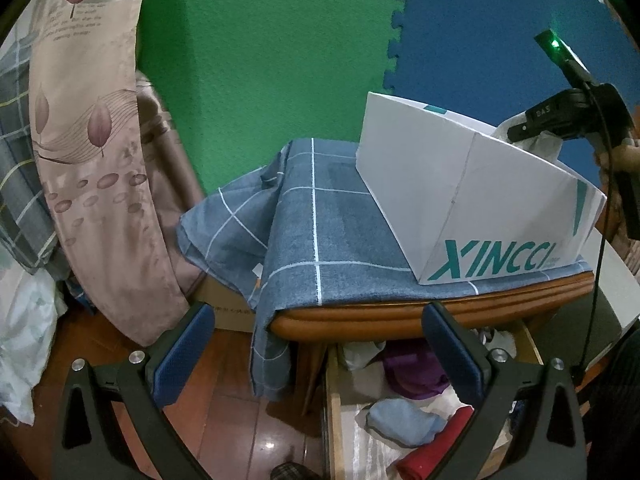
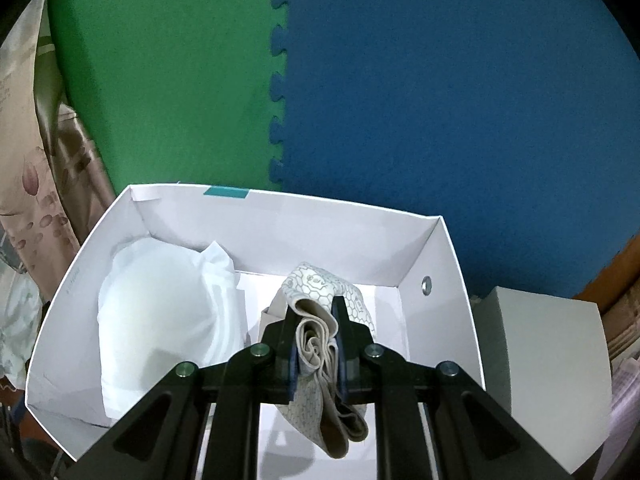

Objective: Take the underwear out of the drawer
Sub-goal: 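Lower the grey underwear into the box and open the right gripper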

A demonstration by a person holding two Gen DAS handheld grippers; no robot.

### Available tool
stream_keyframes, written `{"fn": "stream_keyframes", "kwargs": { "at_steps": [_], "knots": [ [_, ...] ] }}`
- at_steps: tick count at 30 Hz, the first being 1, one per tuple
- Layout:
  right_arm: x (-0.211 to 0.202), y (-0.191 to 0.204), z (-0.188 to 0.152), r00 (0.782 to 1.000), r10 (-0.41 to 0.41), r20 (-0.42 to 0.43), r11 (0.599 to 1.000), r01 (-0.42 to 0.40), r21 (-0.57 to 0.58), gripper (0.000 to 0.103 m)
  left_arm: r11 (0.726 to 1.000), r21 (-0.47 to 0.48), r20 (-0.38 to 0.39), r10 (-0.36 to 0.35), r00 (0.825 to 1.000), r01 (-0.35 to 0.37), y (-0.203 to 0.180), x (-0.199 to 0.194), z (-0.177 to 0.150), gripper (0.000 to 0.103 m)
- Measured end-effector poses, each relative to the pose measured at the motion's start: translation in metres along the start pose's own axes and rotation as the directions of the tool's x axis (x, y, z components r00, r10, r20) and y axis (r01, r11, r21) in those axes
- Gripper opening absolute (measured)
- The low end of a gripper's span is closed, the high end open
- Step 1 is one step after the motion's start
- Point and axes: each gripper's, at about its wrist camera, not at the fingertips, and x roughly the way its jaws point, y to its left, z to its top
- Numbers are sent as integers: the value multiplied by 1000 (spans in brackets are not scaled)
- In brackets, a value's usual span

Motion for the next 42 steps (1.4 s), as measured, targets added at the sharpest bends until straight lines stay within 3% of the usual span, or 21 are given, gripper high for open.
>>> {"fn": "stream_keyframes", "kwargs": {
  "at_steps": [42],
  "knots": [
    [10, -3, 2, 999, 25, -40, 1000, -24, 19, 14, 1000, 11, -7, -3, 1000, 3, 1, 1, 0, 103]
  ]
}}
